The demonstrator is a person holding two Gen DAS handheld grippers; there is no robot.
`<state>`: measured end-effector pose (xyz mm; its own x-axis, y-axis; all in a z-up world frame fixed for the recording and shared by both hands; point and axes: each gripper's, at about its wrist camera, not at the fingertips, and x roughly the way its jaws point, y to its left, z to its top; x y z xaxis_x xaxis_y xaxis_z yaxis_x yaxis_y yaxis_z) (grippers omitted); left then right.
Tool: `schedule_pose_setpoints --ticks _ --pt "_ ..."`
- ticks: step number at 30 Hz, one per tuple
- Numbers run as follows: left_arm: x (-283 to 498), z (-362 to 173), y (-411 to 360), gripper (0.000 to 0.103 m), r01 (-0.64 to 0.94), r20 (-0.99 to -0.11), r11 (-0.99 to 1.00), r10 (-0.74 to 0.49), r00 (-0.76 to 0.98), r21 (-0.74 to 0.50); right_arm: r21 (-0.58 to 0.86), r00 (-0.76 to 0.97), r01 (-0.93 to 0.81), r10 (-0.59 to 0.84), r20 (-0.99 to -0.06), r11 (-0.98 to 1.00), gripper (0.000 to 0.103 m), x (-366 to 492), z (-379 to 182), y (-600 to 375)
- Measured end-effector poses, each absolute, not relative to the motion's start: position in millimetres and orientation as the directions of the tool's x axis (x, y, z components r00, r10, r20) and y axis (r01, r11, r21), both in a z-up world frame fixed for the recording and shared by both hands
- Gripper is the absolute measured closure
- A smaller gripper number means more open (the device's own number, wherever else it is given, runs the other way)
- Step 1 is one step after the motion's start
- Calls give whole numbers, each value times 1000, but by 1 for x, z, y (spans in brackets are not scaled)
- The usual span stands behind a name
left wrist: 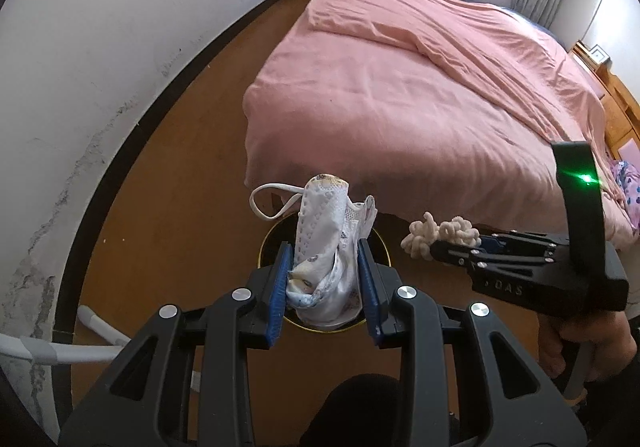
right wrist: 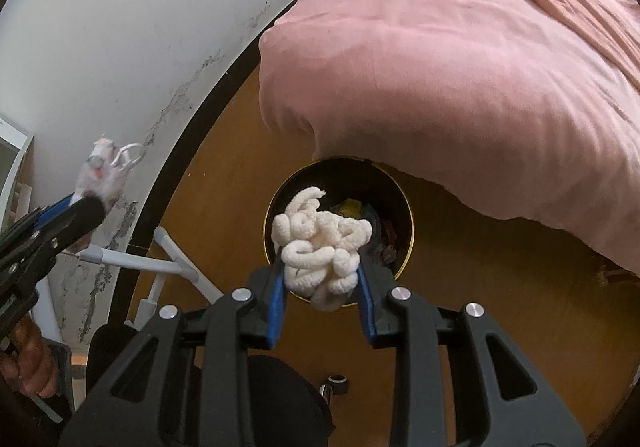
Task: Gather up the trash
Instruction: 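Carry both items over the bin and open both tools to drop them, then return both tools to the desk and grasp the clear ring with right tool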
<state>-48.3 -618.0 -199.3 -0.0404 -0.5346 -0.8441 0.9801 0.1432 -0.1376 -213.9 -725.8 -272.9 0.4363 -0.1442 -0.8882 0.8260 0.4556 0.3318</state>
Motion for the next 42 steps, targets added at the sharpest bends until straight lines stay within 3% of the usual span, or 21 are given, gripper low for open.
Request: schedule_pose_setpoints --ticks 2,4,5,6,19,23,34,42 --pt "-52 -201 -621 71 981 -847 135 -529 -49 -141 344 445 822 -136 -885 453 71 -216 -275 -725" --pt "-54 -205 -625 71 982 -850 129 -524 -51 -139 358 458 814 -128 -880 457 63 -217 -274 -724" --pt "-54 -207 -627 71 981 -852 127 -521 -57 -144 371 471 807 -121 -874 459 48 -217 -274 -724" --pt "-54 -207 -627 71 981 -853 124 -518 -63 -148 383 482 803 -120 -868 457 39 -218 -273 -723" --pt "-73 -215 -643 68 986 -870 67 -483 -100 -151 402 503 825 -194 -842 397 37 -247 -252 -728" --pt "-79 -211 -649 46 989 -868 62 -489 -89 -136 419 514 831 -220 -829 365 34 -256 -245 -733" --pt "-84 -166 -639 29 994 -834 47 -548 -61 -103 426 527 830 -255 -811 360 34 -261 -229 -735" --pt "-48 -77 -562 17 978 -749 125 -661 -42 -166 342 549 780 -311 -775 524 33 -218 -171 -705"
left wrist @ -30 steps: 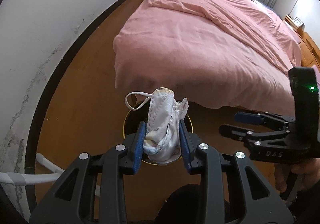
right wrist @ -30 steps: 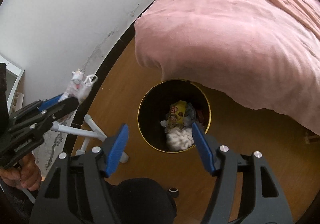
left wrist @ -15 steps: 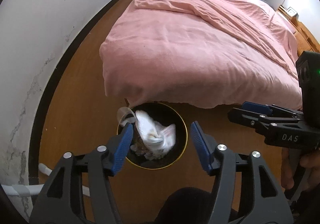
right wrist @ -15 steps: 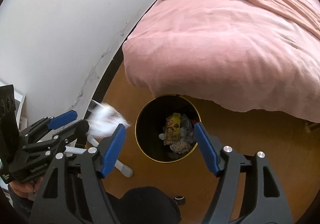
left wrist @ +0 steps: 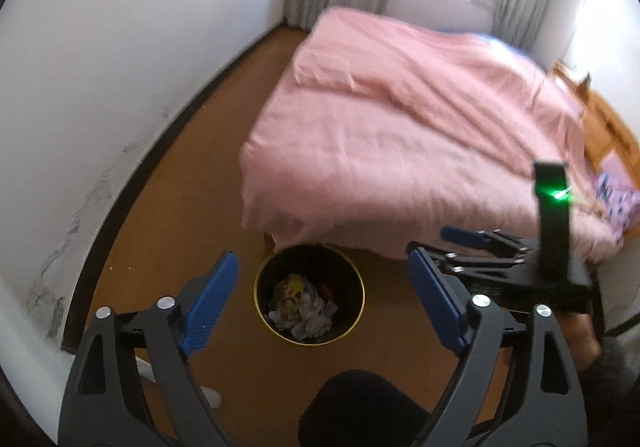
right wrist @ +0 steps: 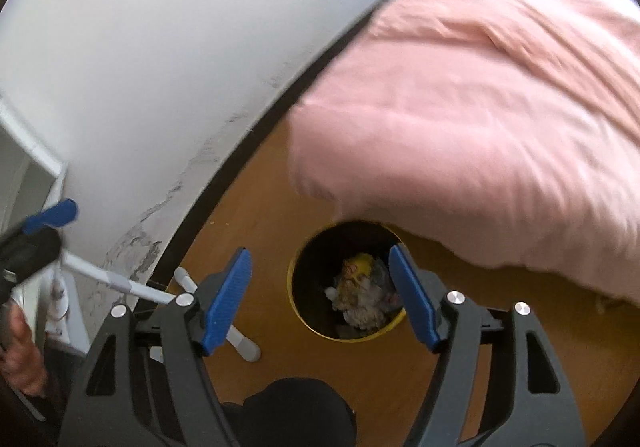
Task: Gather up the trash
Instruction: 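Return both tools to the desk and grasp the clear ring with right tool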
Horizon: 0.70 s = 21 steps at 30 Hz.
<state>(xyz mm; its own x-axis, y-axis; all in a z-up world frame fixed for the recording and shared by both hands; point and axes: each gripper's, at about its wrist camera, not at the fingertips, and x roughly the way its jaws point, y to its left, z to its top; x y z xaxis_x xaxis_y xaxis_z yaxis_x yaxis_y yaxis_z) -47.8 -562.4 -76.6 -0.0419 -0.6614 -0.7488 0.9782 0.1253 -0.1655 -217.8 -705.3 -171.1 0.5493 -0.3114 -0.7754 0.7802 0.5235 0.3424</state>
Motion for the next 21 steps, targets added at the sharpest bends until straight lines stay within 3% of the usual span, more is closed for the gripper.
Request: schedule_pose_setpoints --ticks 3,8,14,21 --pt "-13 -40 -504 15 967 -702 199 -712 33 -157 327 589 729 -309 -746 601 31 -187 -140 -684" --pt "60 -21 -401 15 908 -696 408 -679 234 -93 298 680 574 -241 -692 763 29 -108 -86 -622" --pt "154 -24 -245 15 703 -720 710 -504 477 -31 234 759 248 -39 -650 940 29 15 -37 -511" --pt "202 -40 -82 15 436 -742 897 -339 578 -70 128 704 -129 182 -686 983 29 154 -25 -354"
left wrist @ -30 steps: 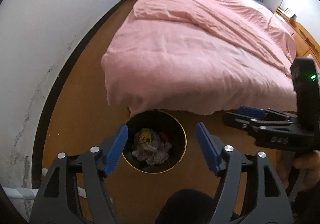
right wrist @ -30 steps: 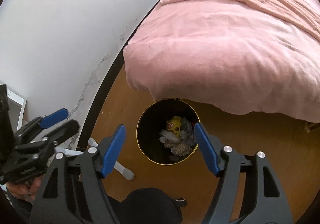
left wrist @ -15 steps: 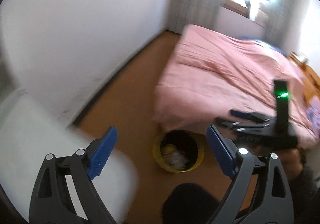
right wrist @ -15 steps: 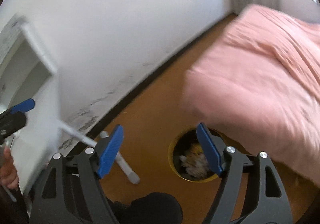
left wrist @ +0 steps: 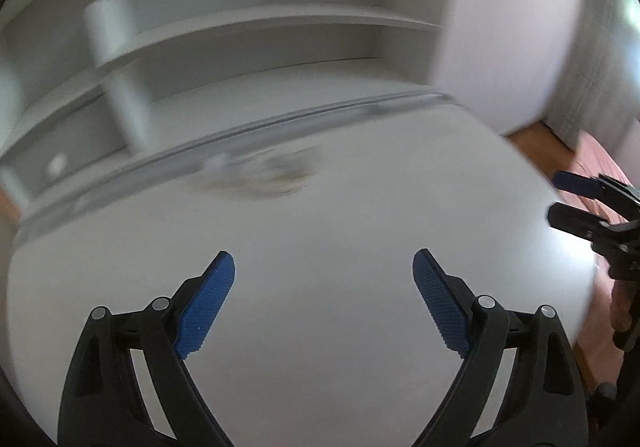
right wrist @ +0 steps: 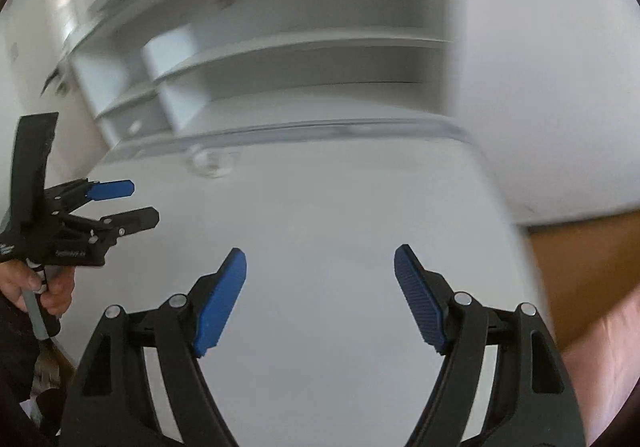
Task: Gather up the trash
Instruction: 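Return both tools to the desk and grasp the clear ring with right tool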
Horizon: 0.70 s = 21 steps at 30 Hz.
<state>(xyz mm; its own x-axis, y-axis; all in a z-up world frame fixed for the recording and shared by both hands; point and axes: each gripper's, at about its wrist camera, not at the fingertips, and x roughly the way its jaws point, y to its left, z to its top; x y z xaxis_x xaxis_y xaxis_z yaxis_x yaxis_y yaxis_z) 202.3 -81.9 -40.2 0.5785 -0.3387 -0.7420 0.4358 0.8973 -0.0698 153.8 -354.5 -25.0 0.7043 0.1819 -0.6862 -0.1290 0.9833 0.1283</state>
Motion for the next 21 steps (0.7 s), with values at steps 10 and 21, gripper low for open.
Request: schedule_pose_setpoints --ticks 10,21 --pt "212 -42 28 15 295 -744 949 -274 609 -109 1 614 -337 220 -758 942 29 284 -50 -214" --pt "235 -56 34 15 325 -758 942 -275 592 -88 -86 591 -348 147 -793 934 51 326 -75 -192"
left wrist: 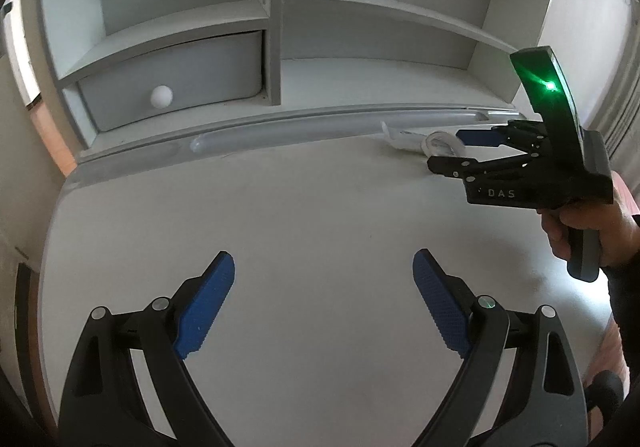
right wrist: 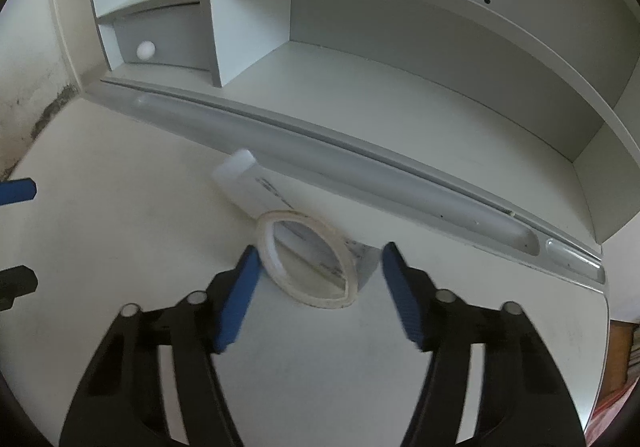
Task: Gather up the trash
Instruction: 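Return both tools to the desk and grasp the clear ring with right tool, then grasp the white tube with left tool while right tool holds the clear ring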
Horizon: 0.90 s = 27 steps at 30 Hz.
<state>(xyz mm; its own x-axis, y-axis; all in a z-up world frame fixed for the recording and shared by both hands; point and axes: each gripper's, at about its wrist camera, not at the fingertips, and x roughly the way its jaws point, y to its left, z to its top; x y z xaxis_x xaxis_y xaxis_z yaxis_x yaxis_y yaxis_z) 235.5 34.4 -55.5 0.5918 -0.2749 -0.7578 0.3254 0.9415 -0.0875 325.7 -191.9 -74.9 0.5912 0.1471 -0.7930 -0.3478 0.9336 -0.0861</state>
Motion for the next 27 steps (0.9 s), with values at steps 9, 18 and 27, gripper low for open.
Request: schedule_pose_setpoints --ticks 9,18,27 --pt "269 -61 -3 15 413 -764 909 -305 568 -56 7 617 -342 230 -752 940 60 295 -46 -220" --pt "332 -51 -77 15 254 -797 955 -272 539 -154 54 663 -228 195 -723 972 60 245 -39 -295" --pt "366 -76 -106 15 75 -854 994 -109 509 -82 117 680 -152 189 -709 981 60 197 -47 -360"
